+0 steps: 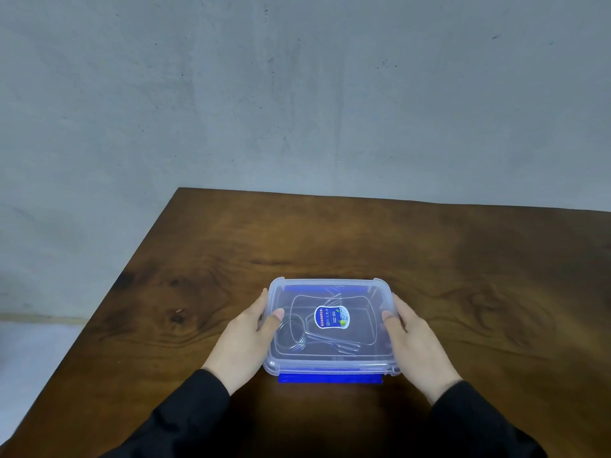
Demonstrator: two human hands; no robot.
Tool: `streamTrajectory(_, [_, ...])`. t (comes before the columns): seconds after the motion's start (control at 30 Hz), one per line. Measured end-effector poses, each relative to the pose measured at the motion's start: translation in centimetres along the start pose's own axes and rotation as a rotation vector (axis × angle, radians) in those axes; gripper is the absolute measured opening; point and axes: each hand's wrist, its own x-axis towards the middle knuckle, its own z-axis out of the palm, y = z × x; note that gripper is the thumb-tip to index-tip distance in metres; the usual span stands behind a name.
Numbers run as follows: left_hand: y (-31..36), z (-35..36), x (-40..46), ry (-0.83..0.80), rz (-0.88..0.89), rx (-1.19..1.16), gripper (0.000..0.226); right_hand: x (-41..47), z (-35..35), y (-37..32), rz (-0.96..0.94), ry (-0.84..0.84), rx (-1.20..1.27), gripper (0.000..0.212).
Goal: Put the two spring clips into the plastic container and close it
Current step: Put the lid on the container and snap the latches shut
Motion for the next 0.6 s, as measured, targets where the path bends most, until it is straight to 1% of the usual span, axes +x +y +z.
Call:
streamTrajectory(0.17, [0.1,0.4,0.1,0.053,-0.009,-0.004,0.051,0.1,0.3,-0.1,-0.009,0.057,-0.129,0.021])
streamTrajectory(0.27, [0.4,0.4,0.3,0.027,-0.023,-0.037,0.045,0.5,-0.1,-0.3,0.027,0.052,-0.107,0.013])
streamTrajectory(0.33, [0.8,0.0,0.5,0.006,-0.043,-0.090,0.032,0.8,-0.3,-0.6,0.054,0.032,-0.053,0.015])
streamTrajectory(0.4, [1.1,-0.2,1.1,-0.020,-0.054,-0.123,0.028,1.3,-0.3,-0.9,0.063,0.025,-0.027,0.021])
streamTrajectory(0.47, [0.8,-0.2,1.4,-0.047,-0.042,-0.115,0.036,1.8,-0.1,-1.0,0.053,0.029,-0.038,0.026])
streamTrajectory(0.57, [-0.2,0.1,1.3,-0.090,-0.021,-0.095,0.062,2.0,0.3,-0.5,0.031,0.032,-0.064,0.029])
streamTrajectory(0.6, [-0.6,0.2,1.1,-0.104,-0.022,-0.101,0.064,1.9,0.4,-0.3,0.030,0.031,-0.066,0.030])
